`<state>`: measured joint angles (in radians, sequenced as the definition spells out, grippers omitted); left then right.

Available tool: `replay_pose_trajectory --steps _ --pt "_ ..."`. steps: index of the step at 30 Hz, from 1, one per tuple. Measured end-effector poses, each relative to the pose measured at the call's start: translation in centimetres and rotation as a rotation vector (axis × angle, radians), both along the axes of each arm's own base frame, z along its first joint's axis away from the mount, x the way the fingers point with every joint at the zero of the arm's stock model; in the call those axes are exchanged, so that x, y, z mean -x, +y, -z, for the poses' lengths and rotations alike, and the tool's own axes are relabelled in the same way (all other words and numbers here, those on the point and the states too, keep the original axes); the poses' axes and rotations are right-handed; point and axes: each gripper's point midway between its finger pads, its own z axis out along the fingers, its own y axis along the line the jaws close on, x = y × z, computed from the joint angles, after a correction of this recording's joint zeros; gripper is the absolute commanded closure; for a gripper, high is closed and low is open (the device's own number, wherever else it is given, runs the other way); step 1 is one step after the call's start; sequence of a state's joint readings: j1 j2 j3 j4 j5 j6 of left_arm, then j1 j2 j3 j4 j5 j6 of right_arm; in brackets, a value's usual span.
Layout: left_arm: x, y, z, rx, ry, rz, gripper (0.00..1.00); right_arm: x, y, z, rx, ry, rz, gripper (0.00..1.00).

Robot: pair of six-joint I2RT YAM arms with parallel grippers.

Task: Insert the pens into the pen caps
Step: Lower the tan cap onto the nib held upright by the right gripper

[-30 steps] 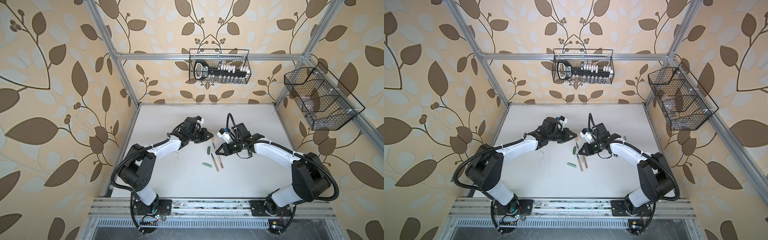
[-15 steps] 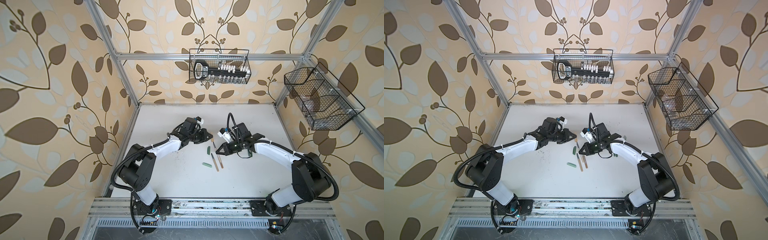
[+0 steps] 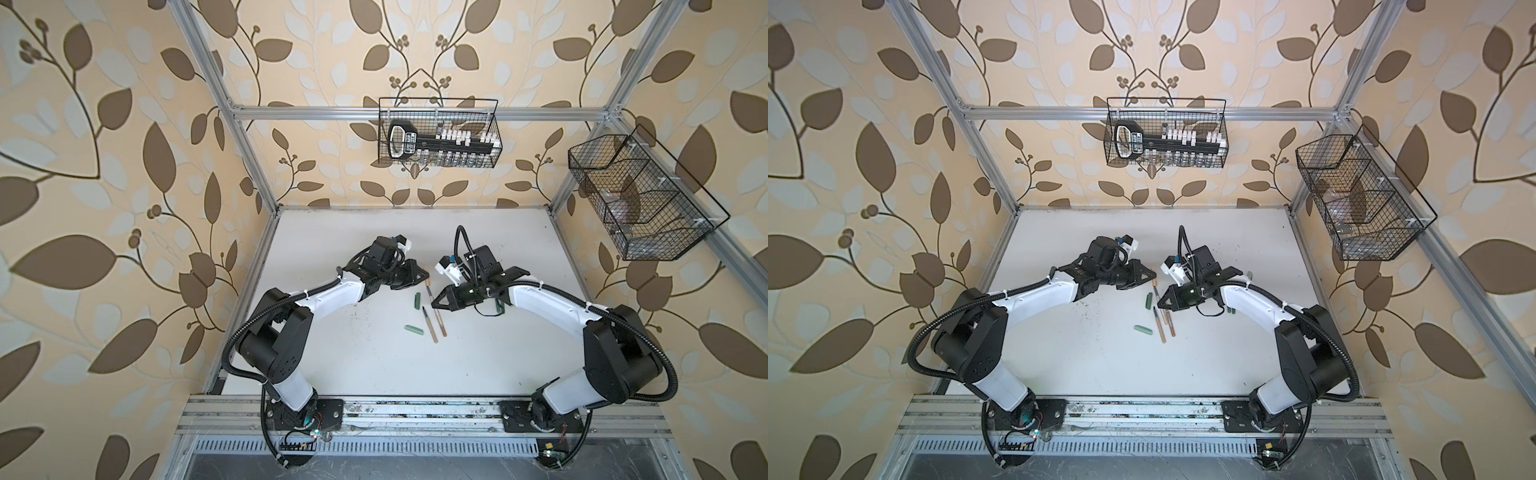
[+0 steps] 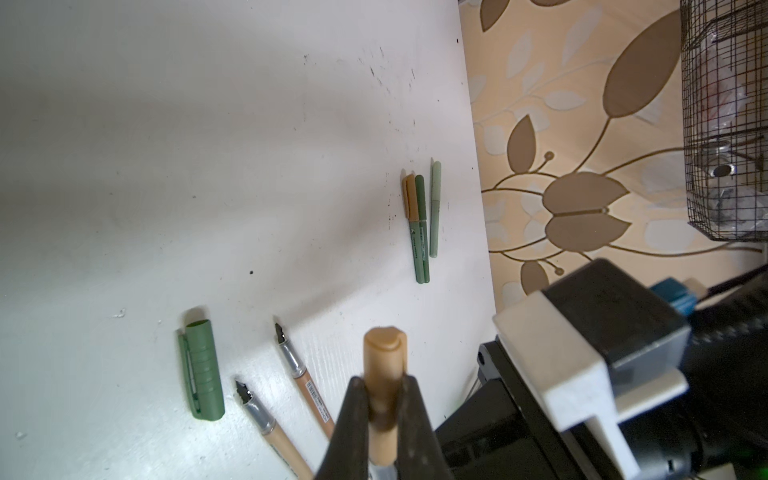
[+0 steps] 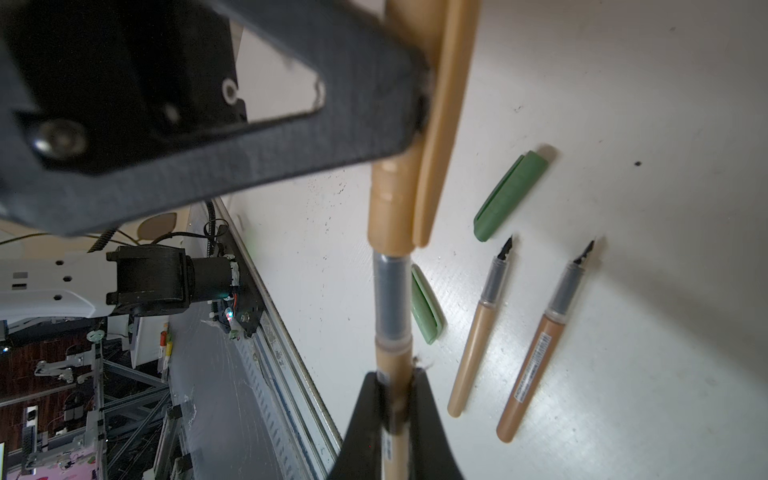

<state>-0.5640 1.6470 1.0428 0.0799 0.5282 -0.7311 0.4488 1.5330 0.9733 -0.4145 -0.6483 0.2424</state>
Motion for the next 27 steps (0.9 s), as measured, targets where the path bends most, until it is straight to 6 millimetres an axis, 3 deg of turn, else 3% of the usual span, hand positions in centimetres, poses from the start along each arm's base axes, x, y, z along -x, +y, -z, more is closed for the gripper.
replay_pose_trajectory --steps 12,18,27 --pt "-0.1 -0.3 -0.4 0.009 -0.02 0.003 1.0 -0.6 -0.7 -0.2 -0.003 0.008 0.036 0.96" --pt "1.3 -1.3 -0.1 0.002 -0.012 0.056 1.0 -1.4 -1.0 -1.0 -0.022 -0.021 0.059 0.96" --pt "1.4 -1.8 -0.2 -0.023 -0.023 0.088 1.0 -1.4 -1.1 -0.9 -0.02 -0.016 0.064 0.96"
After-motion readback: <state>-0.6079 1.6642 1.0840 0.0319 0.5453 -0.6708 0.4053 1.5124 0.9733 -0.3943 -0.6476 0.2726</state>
